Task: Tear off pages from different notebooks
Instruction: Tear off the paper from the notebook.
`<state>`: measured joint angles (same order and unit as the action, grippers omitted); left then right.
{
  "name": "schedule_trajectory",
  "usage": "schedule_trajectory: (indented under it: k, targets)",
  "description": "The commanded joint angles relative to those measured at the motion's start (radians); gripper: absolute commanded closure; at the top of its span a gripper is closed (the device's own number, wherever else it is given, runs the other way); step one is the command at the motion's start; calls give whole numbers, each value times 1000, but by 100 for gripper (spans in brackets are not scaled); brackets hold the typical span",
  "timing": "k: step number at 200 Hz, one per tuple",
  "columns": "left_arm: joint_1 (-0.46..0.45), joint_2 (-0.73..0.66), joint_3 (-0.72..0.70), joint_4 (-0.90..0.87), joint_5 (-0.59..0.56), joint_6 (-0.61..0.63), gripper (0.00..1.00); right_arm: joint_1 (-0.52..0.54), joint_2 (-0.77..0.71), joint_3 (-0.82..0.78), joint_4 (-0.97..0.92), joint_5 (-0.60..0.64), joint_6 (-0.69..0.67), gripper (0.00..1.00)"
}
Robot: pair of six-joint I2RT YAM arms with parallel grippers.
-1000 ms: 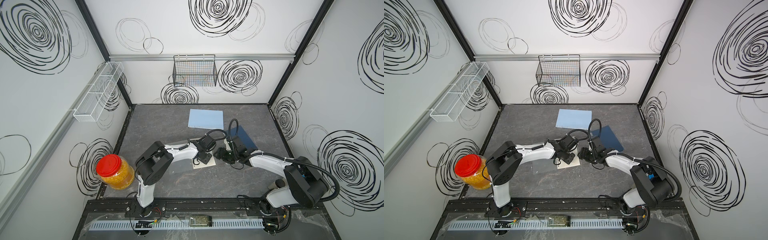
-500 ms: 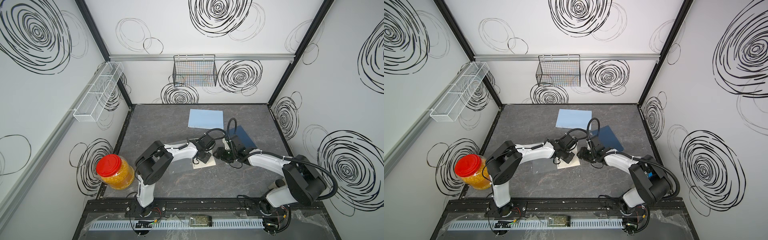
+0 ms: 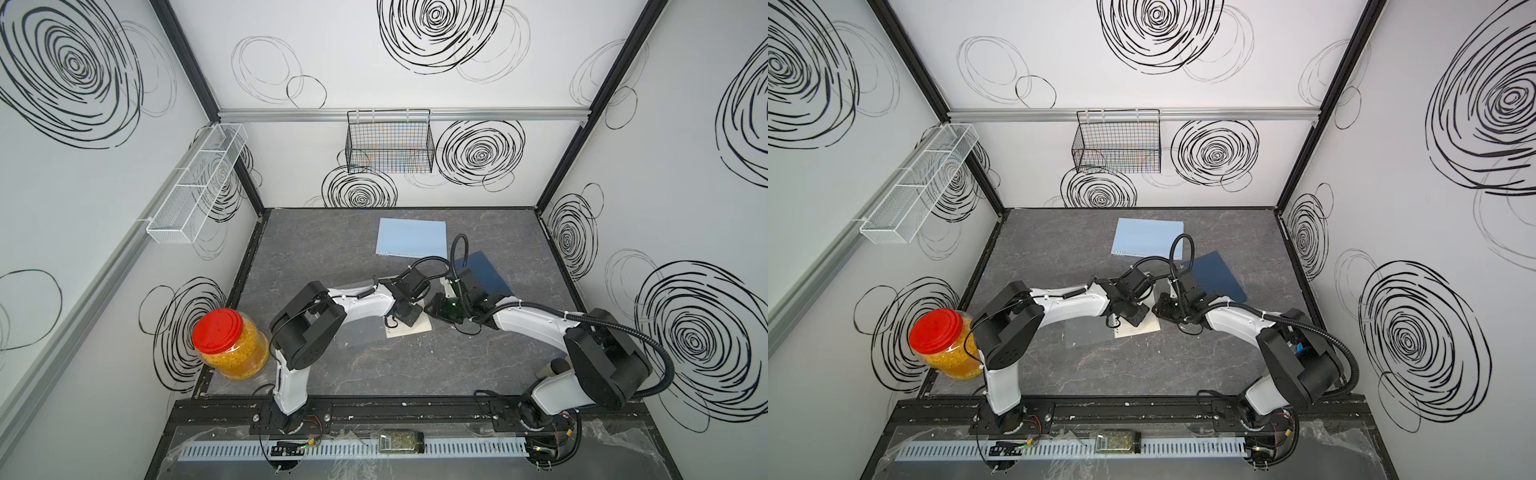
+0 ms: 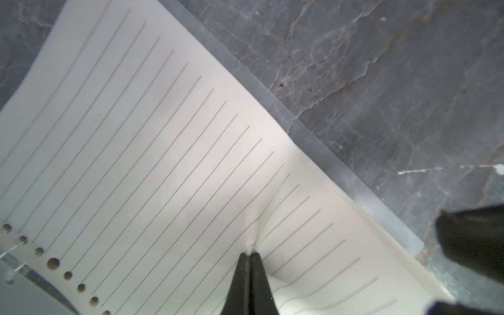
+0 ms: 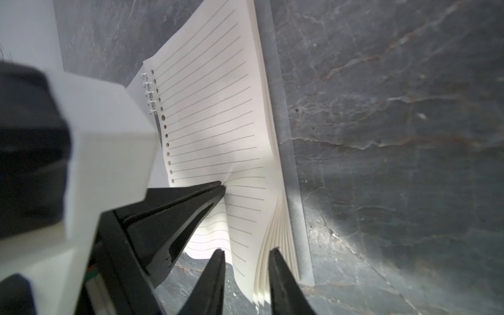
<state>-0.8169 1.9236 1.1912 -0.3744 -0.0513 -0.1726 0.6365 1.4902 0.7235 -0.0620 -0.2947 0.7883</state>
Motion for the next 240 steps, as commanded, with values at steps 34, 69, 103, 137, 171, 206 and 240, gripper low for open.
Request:
schedule_trajectory:
  k: [34, 69, 103, 137, 171, 206, 240]
  targets:
    - [3, 92, -59, -101, 42, 4, 100, 17, 23, 28, 2, -11, 5, 78]
    - [2, 94, -61, -101, 44, 4, 100, 23, 30, 25, 2, -15, 10, 76]
    - [2, 97, -61, -103, 42, 4, 100, 29, 30, 26, 5, -18, 10, 76]
    - [-1, 101, -59, -104, 44, 4, 100, 33, 26, 31, -1, -11, 9, 76]
    - [-3, 103, -59, -105, 45, 6, 100, 34, 22, 39, -13, 4, 6, 75]
    - [-4, 106, -59, -106, 46, 7, 100, 38, 25, 45, -15, -2, 1, 76]
    - [-4, 107, -61, -104, 46, 5, 100, 42, 31, 46, -14, -4, 3, 77]
